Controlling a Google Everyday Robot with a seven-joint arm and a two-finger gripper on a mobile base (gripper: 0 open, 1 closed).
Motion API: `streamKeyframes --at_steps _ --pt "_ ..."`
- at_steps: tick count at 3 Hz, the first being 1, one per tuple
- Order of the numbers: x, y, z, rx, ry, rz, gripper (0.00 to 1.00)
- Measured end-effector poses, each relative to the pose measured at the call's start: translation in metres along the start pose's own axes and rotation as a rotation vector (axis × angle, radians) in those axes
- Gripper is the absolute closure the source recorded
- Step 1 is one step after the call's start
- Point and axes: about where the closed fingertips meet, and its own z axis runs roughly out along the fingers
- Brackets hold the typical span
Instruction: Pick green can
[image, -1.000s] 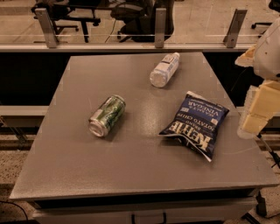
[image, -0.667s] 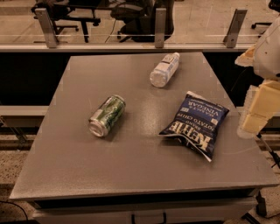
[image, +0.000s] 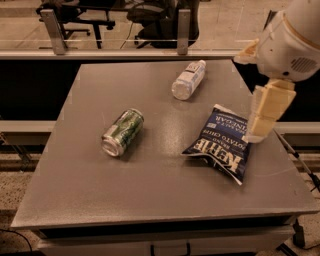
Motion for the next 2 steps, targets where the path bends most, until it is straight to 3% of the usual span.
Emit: streamKeyframes --at_steps 2 --pt "-0.054 -0.022 0.047 -0.073 -0.093 -0.198 0.0"
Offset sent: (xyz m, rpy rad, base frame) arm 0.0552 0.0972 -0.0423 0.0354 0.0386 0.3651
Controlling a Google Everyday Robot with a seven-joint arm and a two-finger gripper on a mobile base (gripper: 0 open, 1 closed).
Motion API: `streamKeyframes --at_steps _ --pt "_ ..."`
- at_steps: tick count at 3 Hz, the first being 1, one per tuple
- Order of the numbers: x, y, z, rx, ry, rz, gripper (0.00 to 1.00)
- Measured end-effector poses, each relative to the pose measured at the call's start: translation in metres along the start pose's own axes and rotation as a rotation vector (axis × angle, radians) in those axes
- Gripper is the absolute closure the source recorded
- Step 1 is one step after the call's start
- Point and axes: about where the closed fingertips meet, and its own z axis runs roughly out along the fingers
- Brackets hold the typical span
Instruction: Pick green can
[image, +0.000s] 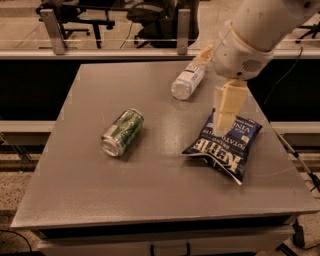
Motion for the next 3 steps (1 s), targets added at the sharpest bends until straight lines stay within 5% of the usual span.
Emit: streamKeyframes --at_steps 3 --pt "-0.085 -0.032 0.075 -0.122 -0.052 -0.321 0.0"
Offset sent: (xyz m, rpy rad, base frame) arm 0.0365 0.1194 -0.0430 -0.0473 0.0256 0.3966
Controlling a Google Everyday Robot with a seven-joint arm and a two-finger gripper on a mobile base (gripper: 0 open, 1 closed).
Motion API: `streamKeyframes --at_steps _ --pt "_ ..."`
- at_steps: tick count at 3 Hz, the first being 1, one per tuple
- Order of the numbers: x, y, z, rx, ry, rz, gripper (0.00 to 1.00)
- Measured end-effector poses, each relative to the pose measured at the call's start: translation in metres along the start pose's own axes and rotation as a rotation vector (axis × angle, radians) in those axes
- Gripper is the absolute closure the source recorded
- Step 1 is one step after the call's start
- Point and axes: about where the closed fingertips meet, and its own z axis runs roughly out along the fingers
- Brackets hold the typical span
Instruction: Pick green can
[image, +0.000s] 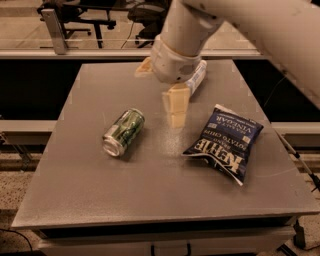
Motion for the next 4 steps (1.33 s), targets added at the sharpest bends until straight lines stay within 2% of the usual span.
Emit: streamKeyframes --at_steps 2,4 --pt "-0.043 -0.019 0.047 -0.131 0.003 -0.202 0.0" --pt "-0.073 -0.012 0.071 -0.209 0.046 -0.382 0.0"
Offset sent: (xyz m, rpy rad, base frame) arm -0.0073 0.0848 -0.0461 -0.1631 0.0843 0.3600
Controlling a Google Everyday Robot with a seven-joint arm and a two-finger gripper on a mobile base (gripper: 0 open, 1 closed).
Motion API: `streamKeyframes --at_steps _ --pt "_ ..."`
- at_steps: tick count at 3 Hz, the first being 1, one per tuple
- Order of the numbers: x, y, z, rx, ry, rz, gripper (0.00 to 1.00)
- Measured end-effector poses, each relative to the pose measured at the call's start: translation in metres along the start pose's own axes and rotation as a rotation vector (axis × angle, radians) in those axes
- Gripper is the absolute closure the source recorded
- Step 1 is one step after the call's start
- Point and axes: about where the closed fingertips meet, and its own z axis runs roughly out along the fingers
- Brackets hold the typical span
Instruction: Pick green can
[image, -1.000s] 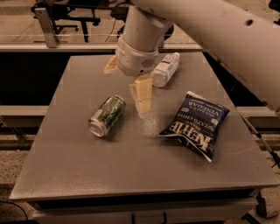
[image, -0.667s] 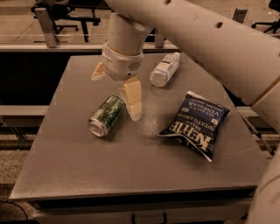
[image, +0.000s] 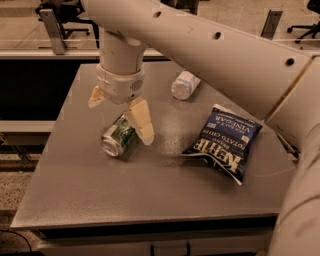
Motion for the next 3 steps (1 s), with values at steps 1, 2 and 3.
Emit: streamKeyframes --at_steps 1,2,3 --pt "-0.01 0.002 0.01 -0.029 0.021 -0.053 0.0" --pt "-0.011 0.004 0.02 -0.056 0.049 -0.086 0.18" --pt "-0.007 0.005 0.024 -0.073 0.072 -0.096 0.39"
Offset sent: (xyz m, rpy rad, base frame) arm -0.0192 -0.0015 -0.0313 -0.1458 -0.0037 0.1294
